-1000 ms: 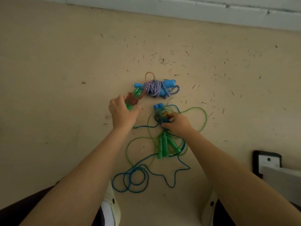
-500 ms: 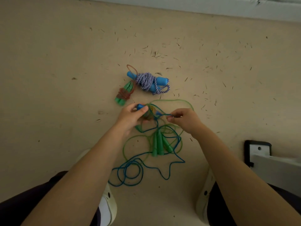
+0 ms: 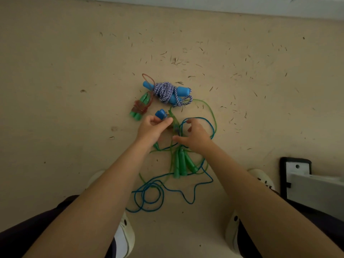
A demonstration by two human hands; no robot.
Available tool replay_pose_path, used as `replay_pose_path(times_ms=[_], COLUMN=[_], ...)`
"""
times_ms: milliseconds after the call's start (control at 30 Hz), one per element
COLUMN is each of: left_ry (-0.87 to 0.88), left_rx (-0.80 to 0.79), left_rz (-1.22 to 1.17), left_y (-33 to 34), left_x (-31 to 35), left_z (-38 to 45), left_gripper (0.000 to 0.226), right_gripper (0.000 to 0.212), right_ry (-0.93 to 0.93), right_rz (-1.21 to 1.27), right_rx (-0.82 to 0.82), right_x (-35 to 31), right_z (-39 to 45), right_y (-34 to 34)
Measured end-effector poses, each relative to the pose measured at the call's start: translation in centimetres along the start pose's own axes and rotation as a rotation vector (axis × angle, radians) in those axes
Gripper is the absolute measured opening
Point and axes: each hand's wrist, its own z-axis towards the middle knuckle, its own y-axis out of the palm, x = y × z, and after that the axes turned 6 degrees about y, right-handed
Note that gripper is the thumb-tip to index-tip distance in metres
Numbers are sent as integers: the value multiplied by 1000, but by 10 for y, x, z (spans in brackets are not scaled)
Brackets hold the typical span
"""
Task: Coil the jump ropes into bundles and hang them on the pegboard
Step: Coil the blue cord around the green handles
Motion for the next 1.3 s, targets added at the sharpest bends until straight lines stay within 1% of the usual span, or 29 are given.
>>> replay_pose_path(times_ms=[67,100,133,167,200,233,267,333,367,433,500,533,600,667,767,900,967,1067,1133,1233,1300], left_ry=[-24,-51,-86,-117,-140,-161,-179,-192,-177,-133,-85,-52,35,118,247,390,457,549,620,729,790], left_rx=[-14,-13,-7,-6,-23,-65,-122,-243,-295,-377,-465,-504,-540,-538,-508,-493,-491,-488,-482,-442,-372], left_rz=[28,-4,-52,-88,-102,-101,-105,-71,-39,-62,-133,-150,-115,-45,32,-36,-71,-108,-110,-130,-139], left_y=[0,1,2,2,2,2,3,5,5,6,3,2,-2,-8,-24,-52,-66,-86,-96,-113,-127], left_x=[-3,-5,-7,-9,-11,-14,-16,-20,-21,-23,-22,-20,-8,12,53,116,147,188,207,222,222], left_z=[1,0,0,0,1,2,2,-1,-4,-11,-19,-23,-34,-50,-85,-156,-199,-265,-305,-353,-376], left_gripper=[46,46,47,47,47,46,42,33,30,32,39,37,18,2,11,18,23,20,19,19,20], right_gripper=[70,67,69,76,84,86,80,54,45,40,32,28,21,18,14,2,6,13,16,17,18], right_ry=[13,25,44,71,98,118,121,83,51,24,60,66,46,11,-45,-198,-286,-400,-496,-602,-618], right_rz=[-58,-52,-31,-12,-5,-6,-5,15,41,172,394,506,672,743,784,749,696,674,662,607,543], right_rx=[-58,-78,-90,-99,-97,-84,-70,-39,-20,-13,-66,-97,-155,-203,-278,-376,-369,-303,-290,-327,-299], right_x=[6,9,10,10,10,10,9,9,9,9,8,7,3,-3,-20,-49,-65,-88,-99,-106,-101], right_z=[-3,-5,-6,-8,-9,-9,-9,-8,-7,-7,-13,-18,-33,-53,-93,-166,-209,-275,-316,-371,-402], right_y=[10,14,18,20,22,25,26,28,26,20,7,-1,-19,-39,-74,-130,-154,-182,-194,-210,-217])
